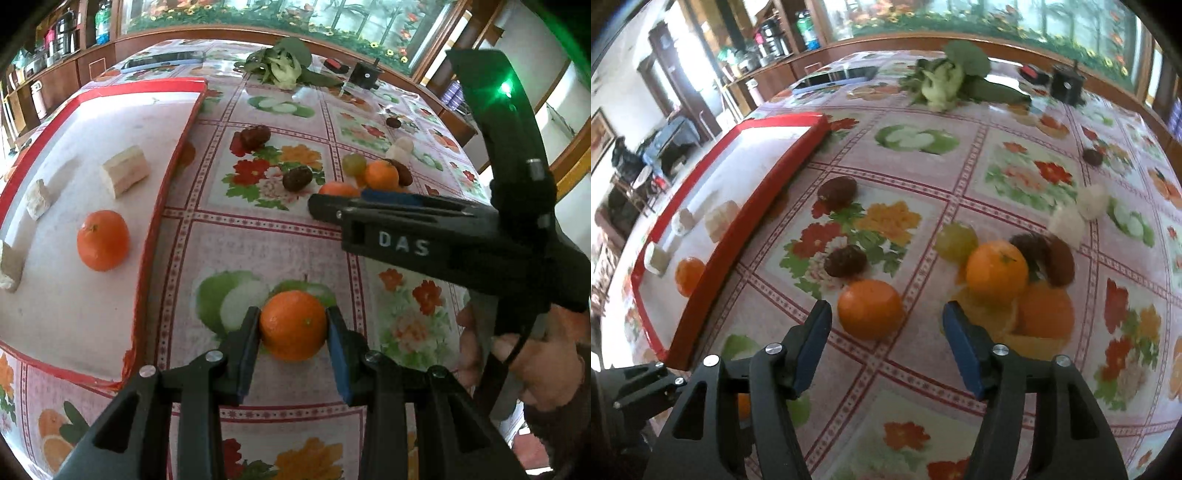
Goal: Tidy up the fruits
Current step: 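Grasp an orange with the left tool while the right tool grasps another orange, then carry both oranges into the white tray and open both tools to release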
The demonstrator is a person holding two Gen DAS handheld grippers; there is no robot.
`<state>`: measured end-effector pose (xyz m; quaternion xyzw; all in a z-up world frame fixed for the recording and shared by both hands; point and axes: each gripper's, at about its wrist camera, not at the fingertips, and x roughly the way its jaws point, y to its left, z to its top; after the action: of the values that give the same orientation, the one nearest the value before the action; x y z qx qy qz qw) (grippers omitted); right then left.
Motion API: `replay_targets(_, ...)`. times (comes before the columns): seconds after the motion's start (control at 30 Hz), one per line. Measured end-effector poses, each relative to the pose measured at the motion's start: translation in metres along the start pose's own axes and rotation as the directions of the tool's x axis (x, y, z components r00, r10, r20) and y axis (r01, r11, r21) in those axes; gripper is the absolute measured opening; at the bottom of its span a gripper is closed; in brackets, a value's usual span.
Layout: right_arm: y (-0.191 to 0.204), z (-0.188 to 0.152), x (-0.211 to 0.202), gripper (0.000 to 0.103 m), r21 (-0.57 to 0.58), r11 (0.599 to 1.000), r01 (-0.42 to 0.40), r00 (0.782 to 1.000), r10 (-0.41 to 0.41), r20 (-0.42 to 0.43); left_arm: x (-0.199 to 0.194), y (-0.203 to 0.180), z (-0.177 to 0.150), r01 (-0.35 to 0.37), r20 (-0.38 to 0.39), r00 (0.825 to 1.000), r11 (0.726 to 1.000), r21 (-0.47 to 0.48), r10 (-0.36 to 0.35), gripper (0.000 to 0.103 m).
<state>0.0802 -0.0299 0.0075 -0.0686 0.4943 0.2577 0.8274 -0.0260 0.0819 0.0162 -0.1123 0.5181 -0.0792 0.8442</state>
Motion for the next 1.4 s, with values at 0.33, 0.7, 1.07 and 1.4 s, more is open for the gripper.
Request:
replay_targets(0.33,-0.005,-0.025,-0.025,0.033,0.018,0.999,0.043,0.999,-0.043,0.001,0.001,0.000,0.003,0.042,0.010,0.999,0.999,0.027,-0.043,0.038)
replay_targets(0.7,-0.033,-0.056,-0.053,0.033,0.136,0.986,0.097,0.995,-0.100,0.009,0.007,-0.024,0.009,0.062,0.009,0.998,0.992,0.108,-0.063,0.038)
replay_targets(1.07,-0.022,-0.056,-0.056,0.034,0.133,0.986,0.098,0.995,-0.101,0.020,-0.006,-0.024,0.014,0.056,0.037,0.997,0.991,0.119,-0.061,0.038)
replay_targets(1.4,0.019,-0.034,-0.049,0.034,0.049,0.998,0.047,0.998,-0.049,0.038,-0.034,0.012,0.019,0.001,0.106,0.994,0.998,0.060,-0.008,0.038)
